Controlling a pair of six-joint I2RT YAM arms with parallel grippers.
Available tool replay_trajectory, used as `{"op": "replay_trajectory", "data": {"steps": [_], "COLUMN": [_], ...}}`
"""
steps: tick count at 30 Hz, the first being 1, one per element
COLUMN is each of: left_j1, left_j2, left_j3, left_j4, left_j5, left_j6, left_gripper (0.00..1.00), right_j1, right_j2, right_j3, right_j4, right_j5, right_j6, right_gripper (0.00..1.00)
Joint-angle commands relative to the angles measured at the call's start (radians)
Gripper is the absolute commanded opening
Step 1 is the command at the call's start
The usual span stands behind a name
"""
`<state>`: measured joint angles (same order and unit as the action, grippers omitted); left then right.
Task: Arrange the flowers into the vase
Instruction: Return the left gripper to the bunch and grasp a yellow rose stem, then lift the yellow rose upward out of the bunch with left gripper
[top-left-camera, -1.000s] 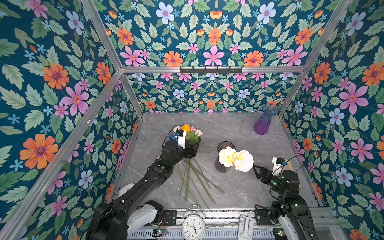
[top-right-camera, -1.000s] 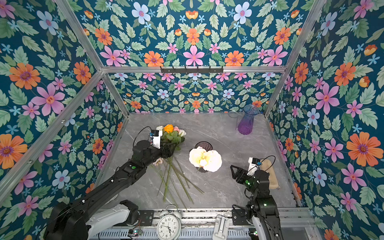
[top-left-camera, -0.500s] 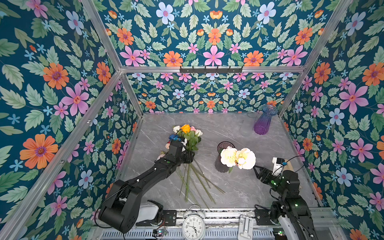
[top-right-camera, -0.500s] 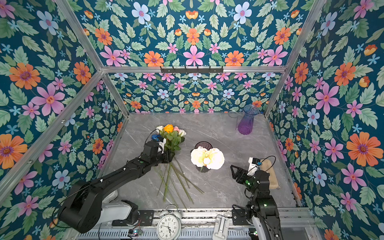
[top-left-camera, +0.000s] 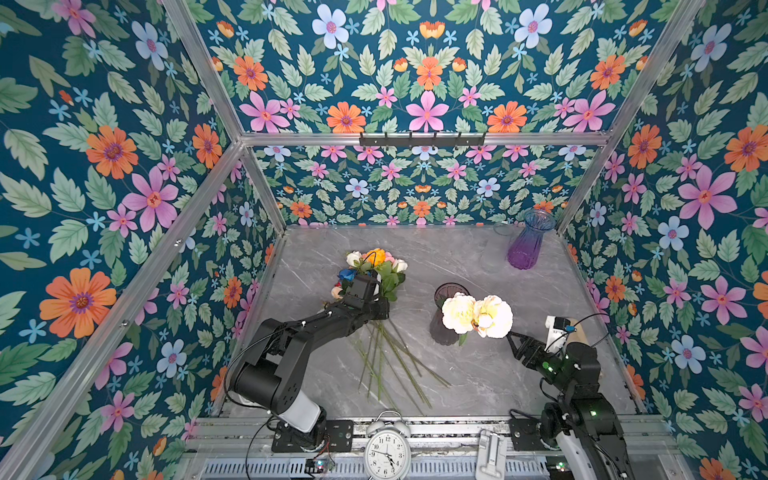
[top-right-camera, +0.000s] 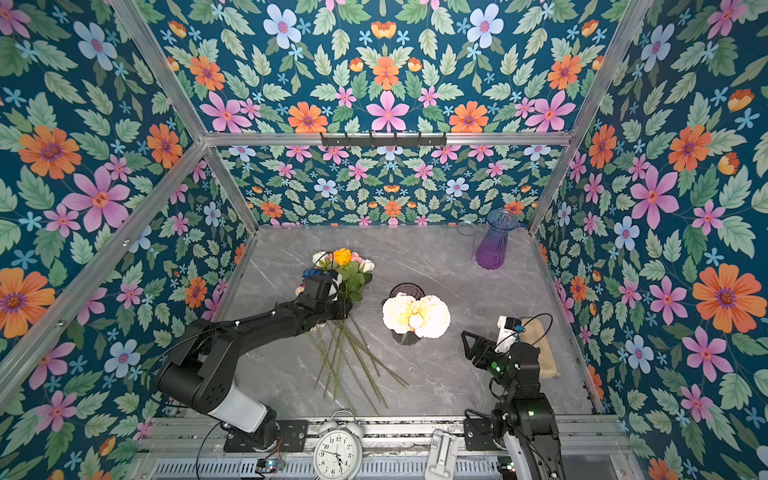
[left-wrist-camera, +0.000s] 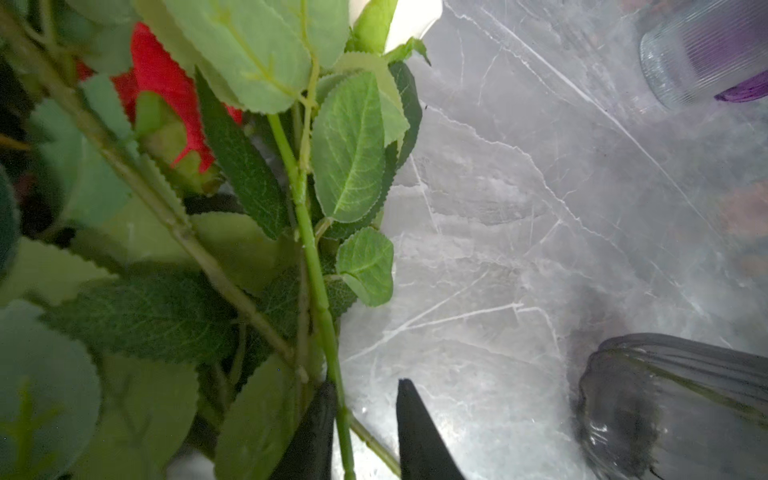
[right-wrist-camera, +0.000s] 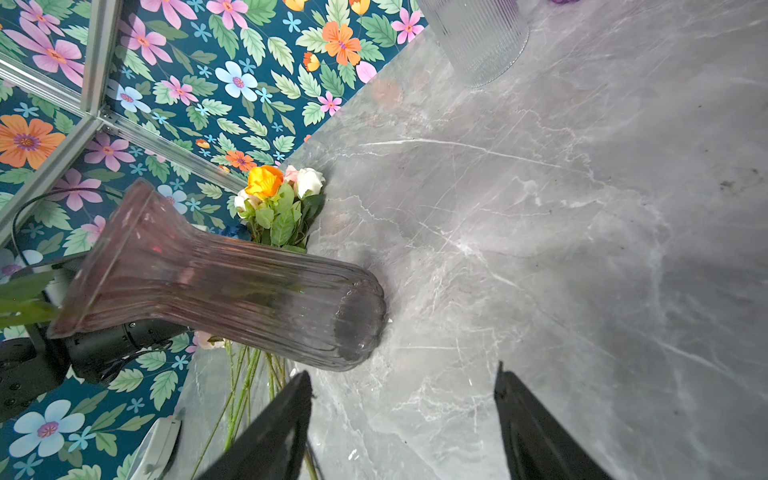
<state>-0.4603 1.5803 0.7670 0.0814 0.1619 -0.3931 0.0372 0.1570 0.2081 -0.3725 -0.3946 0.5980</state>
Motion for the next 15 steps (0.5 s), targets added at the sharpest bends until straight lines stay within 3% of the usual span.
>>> {"op": "replay_trajectory", "data": {"steps": [1,9,15], "left_j1": [0.001,0.002,0.001], "left_j2": [0.011,0.051,-0.036], "left_j3": [0.013,0.038,0.052], "left_j4": [-0.001,-0.004,0.008], "left_j5": [-0.036,-0.017,0.055], "left_j6": [0.014,0.014,-0.021], "left_gripper": [0.28,0.16,0.03], "right_j1": [0.000,0.001,0.000], "right_j2": [-0.001,-0.001,-0.001], "right_j3": [-0.004,-0.006,-0.005], "right_j4": [0.008,0.010,0.009], "right_j5": [0.009,0.013,0.017], "right_j6": [0.000,0.001,0.002], "right_gripper": [0.71,0.71,0.71]}}
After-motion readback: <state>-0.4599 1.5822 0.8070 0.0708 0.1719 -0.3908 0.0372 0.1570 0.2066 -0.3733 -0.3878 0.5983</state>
